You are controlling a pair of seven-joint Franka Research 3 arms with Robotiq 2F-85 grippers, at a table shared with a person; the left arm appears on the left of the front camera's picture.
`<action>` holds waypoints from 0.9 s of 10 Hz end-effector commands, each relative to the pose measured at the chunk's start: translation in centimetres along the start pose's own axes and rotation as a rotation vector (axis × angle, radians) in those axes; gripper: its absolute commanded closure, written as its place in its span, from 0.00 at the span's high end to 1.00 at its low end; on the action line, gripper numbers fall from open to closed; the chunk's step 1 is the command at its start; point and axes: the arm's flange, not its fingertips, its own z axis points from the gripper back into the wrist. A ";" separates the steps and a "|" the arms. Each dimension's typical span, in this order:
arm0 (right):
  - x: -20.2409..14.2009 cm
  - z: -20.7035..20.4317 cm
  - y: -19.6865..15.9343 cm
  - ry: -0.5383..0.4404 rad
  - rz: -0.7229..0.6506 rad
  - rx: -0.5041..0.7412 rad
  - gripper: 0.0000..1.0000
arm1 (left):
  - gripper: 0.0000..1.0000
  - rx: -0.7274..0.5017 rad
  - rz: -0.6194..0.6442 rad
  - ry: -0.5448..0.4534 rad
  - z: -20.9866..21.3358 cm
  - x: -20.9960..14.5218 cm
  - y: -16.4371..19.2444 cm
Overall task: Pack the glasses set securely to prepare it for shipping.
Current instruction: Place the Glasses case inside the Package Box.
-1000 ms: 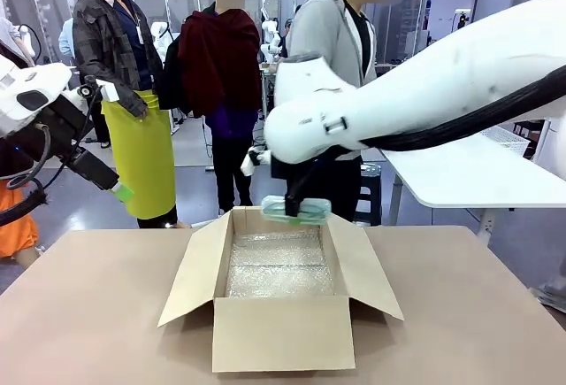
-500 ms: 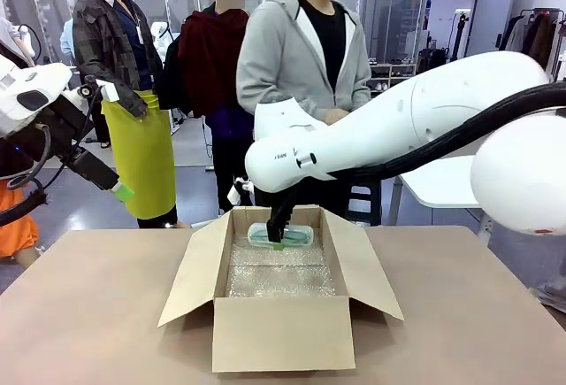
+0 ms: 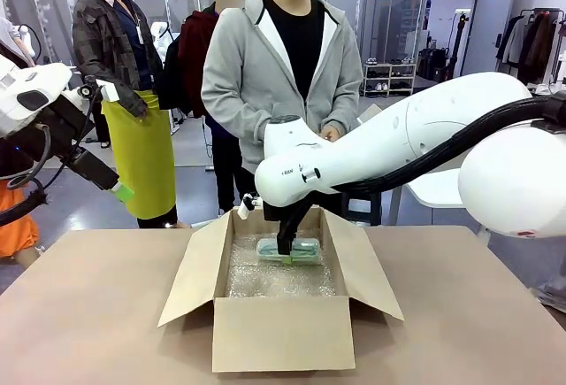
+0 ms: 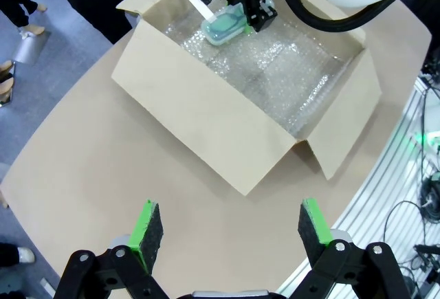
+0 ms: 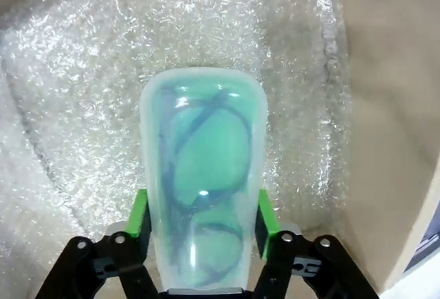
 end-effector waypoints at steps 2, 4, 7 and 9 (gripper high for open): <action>-2.0 1.3 0.9 -0.022 0.043 -0.007 1.00 | 1.00 -0.022 -0.017 -0.015 0.2 -0.1 0.2; -3.4 2.6 1.9 -0.033 0.067 0.000 0.97 | 1.00 -0.022 -0.017 -0.015 0.2 -0.1 0.2; -0.9 1.3 -0.2 -0.004 0.026 -0.010 0.97 | 1.00 -0.022 -0.017 -0.015 0.2 -0.1 0.2; -0.9 1.3 -0.2 -0.004 0.026 -0.010 0.97 | 1.00 -0.022 -0.017 -0.015 0.2 -0.1 0.2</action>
